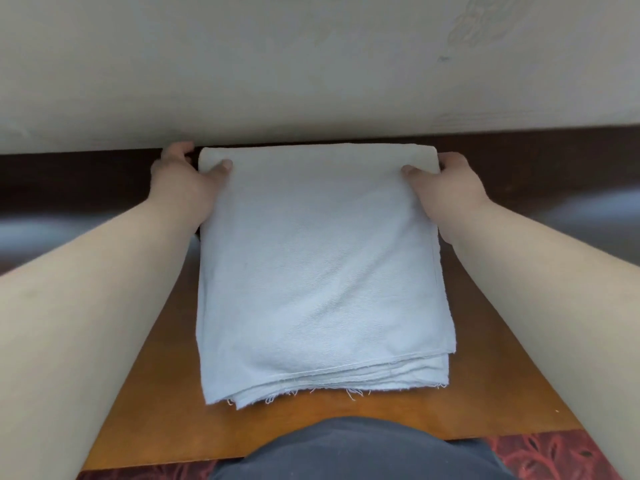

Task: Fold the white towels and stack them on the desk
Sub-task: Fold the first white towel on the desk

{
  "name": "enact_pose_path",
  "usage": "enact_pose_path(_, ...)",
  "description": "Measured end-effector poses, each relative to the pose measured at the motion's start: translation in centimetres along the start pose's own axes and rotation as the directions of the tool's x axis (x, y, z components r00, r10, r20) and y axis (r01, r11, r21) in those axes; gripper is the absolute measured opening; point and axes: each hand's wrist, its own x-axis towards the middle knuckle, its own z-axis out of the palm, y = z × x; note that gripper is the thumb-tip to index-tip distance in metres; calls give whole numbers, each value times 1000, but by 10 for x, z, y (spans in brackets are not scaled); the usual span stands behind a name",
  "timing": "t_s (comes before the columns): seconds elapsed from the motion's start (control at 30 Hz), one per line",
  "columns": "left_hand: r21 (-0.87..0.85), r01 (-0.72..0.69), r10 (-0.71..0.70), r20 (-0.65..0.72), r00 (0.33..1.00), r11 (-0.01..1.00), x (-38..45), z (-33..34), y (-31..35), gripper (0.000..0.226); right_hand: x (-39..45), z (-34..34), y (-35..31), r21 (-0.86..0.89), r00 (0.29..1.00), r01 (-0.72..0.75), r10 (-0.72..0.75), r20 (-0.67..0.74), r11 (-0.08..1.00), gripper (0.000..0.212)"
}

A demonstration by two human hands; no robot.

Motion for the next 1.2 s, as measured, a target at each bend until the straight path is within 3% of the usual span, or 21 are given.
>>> enact_pose_path(0.07,92,55,-63,88,994,994,-4,-4,-5,86,-5,-2,4,21,1000,10,-11,17,1000,66)
enact_pose_path(0.13,86,118,-134,205,970,989,-3,-9,-4,80,-2,-3,-1,52,992,-89,84,89,995,77)
enact_pose_path(0.23,-28,144,-127,328,936,989,5,-15,4,60,13,-7,-14,40,955,-151,135,264,988,57)
enact_pose_path(0.4,-138,102,-52,327,944,985,9,-21,11,51,28,-16,-26,-67,952,44,-22,304,997,50)
enact_pose_path(0.53,-298,103,8,348,938,949,0,-28,-2,49,17,-18,-15,186,928,-7,-62,367,983,49)
enact_pose_path(0.63,-293,16,76,299,951,956,0,-37,-4,54,10,-22,-12,338,916,-69,-75,395,939,54)
enact_pose_path(0.77,-206,-87,156,347,925,975,-8,-55,10,50,3,-29,-15,382,934,-49,-94,346,923,54)
enact_pose_path(0.9,-109,-240,263,336,904,965,-44,-84,22,21,-16,-52,-16,317,881,46,-188,434,947,48)
enact_pose_path(1.03,57,-381,362,213,908,923,-99,-117,24,28,-56,-76,-14,357,862,174,-317,396,918,51)
enact_pose_path(1.1,130,-470,441,199,875,873,-127,-127,13,30,-77,-84,-6,259,870,277,-356,341,925,47)
enact_pose_path(1.2,252,-618,539,320,780,745,-155,-131,-12,30,-107,-95,13,-101,914,358,-326,240,928,30)
